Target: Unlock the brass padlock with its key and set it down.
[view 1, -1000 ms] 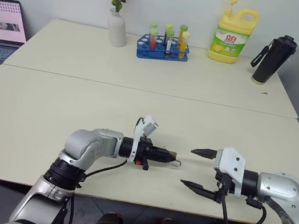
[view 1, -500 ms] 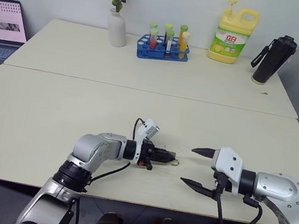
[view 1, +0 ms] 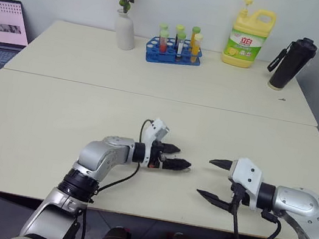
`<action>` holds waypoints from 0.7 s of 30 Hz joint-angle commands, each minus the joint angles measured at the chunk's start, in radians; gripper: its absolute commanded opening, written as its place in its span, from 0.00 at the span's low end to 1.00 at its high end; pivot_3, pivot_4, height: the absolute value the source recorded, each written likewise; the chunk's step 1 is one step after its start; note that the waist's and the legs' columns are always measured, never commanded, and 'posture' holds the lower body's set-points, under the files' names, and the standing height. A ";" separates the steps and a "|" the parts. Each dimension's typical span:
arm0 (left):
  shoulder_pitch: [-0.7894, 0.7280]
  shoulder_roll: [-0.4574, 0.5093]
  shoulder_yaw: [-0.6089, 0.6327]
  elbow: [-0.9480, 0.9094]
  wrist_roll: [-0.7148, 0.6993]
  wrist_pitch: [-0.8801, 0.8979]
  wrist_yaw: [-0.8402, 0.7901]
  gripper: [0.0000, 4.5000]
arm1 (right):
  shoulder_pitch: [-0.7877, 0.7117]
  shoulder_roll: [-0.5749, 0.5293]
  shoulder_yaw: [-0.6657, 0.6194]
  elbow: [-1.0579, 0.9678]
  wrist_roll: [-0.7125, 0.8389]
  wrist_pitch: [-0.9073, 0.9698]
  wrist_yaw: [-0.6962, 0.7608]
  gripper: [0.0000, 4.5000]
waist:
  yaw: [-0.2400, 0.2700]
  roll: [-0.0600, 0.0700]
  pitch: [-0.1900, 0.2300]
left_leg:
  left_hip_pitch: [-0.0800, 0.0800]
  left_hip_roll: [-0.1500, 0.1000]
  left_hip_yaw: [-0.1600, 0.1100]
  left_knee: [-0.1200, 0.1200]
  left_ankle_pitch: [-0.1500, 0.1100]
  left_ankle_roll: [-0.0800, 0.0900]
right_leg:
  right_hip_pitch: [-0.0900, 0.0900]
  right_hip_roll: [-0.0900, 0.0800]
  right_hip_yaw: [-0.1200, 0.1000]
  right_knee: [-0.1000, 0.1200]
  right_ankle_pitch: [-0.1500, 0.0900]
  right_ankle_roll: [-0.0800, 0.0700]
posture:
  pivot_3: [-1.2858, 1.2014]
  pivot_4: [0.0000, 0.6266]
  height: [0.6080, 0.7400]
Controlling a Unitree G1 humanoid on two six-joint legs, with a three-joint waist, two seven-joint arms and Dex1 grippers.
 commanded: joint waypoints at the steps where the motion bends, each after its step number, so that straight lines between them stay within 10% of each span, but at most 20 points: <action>1: -0.023 0.029 0.052 -0.084 0.015 -0.093 -0.001 0.98 | -0.015 -0.007 -0.028 0.001 -0.003 -0.033 0.011 1.00 | 0.000 0.000 0.000 | 0.000 0.000 0.000 0.000 0.000 0.000 | 0.000 0.000 0.000 0.000 0.000 0.000 | 0.52 0.24 1.00; 11: 0.272 0.471 0.169 -0.464 0.050 -0.253 -0.195 0.98 | -0.024 -0.061 -0.084 0.053 0.042 -0.073 0.119 1.00 | -0.004 0.001 0.000 | 0.001 0.003 0.002 -0.003 0.000 0.000 | -0.001 -0.002 0.001 -0.001 0.000 -0.001 | 0.52 0.24 1.00; 21: 0.378 0.551 0.203 -0.562 0.016 -0.259 -0.224 0.98 | -0.050 -0.104 -0.087 0.108 0.073 -0.085 0.220 1.00 | 0.020 0.000 0.001 | 0.001 0.001 0.002 -0.001 0.000 0.000 | 0.000 -0.003 0.000 -0.001 0.000 0.000 | 0.52 0.24 1.00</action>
